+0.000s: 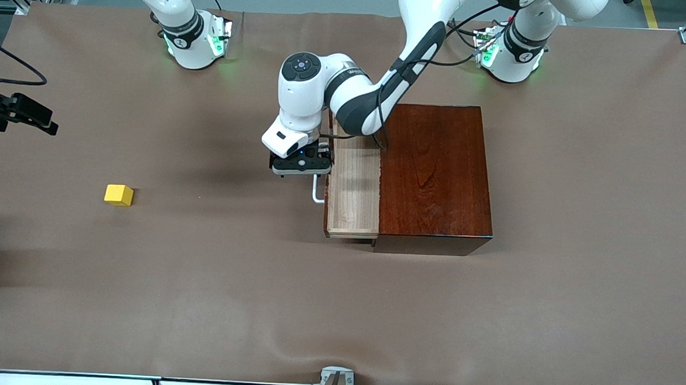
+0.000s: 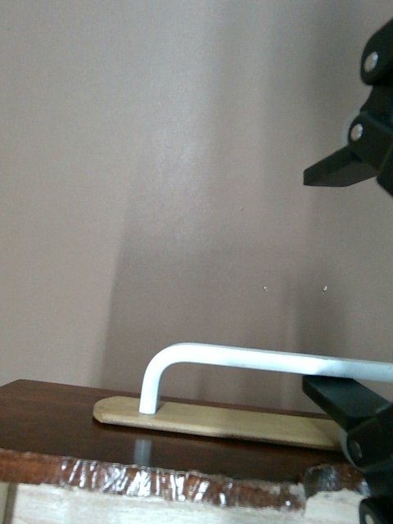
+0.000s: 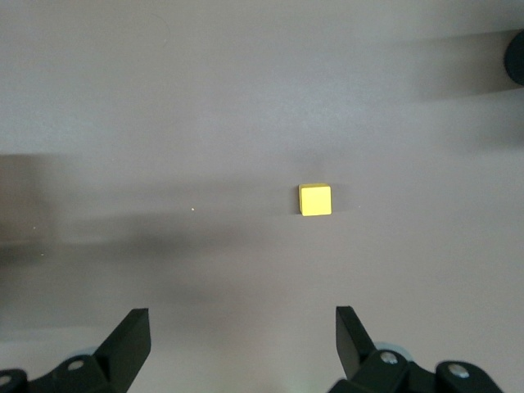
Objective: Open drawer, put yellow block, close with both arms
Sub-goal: 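Pull the drawer open by its handle with the left gripper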
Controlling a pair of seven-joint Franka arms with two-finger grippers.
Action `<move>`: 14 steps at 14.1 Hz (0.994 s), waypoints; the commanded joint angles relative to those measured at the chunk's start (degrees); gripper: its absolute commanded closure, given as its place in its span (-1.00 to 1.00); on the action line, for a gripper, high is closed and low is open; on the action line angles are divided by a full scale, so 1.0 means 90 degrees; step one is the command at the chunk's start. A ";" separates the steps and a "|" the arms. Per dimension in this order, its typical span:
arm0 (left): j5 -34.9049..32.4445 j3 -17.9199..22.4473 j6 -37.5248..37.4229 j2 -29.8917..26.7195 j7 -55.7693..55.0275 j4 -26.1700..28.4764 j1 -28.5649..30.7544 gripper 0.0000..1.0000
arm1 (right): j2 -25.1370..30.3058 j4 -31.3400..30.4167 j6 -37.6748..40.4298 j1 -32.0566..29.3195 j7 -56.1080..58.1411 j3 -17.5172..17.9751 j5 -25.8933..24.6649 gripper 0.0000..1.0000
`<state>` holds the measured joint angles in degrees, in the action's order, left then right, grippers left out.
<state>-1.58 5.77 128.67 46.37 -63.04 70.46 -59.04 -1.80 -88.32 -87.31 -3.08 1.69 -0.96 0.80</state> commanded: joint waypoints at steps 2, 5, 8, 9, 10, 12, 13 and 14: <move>-0.0097 0.0052 0.0039 0.0044 -0.0125 -0.0163 -0.0052 -1.00 | 0.0083 -0.0020 0.0024 -0.0098 -0.0002 0.0078 -0.0001 -1.00; -0.0098 0.0071 -0.0186 -0.0025 -0.0125 -0.0162 -0.0052 -1.00 | 0.0083 -0.0020 0.0024 -0.0098 -0.0012 0.0078 -0.0001 -1.00; -0.0098 0.0081 -0.0331 -0.0132 -0.0125 -0.0162 -0.0052 -1.00 | 0.0083 -0.0020 0.0024 -0.0098 -0.0012 0.0078 -0.0001 -1.00; -0.0098 0.0081 -0.0419 -0.0171 -0.0115 -0.0162 -0.0052 -1.00 | 0.0083 -0.0020 0.0024 -0.0098 -0.0002 0.0078 -0.0001 -1.00; -0.0098 0.0081 -0.0488 -0.0229 -0.0115 -0.0162 -0.0042 -1.00 | 0.0083 -0.0020 0.0024 -0.0098 -0.0012 0.0078 -0.0001 -1.00; -0.0078 0.0081 -0.0634 -0.0346 -0.0115 -0.0162 -0.0042 -1.00 | 0.0083 -0.0020 0.0024 -0.0098 -0.0002 0.0078 -0.0001 -1.00; -0.0059 0.0091 -0.0712 -0.0424 -0.0115 -0.0162 -0.0032 -1.00 | 0.0083 -0.0011 -0.0005 -0.0098 -0.0002 0.0078 -0.0001 -1.00; -0.0049 0.0100 -0.0790 -0.0541 -0.0125 -0.0162 -0.0022 -1.00 | 0.0083 -0.0001 -0.0035 -0.0098 -0.0002 0.0087 -0.0001 -1.00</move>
<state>-1.58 6.20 124.10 43.93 -63.06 68.88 -59.02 -1.80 -88.30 -87.42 -3.08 1.69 -0.96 0.80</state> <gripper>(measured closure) 0.000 0.000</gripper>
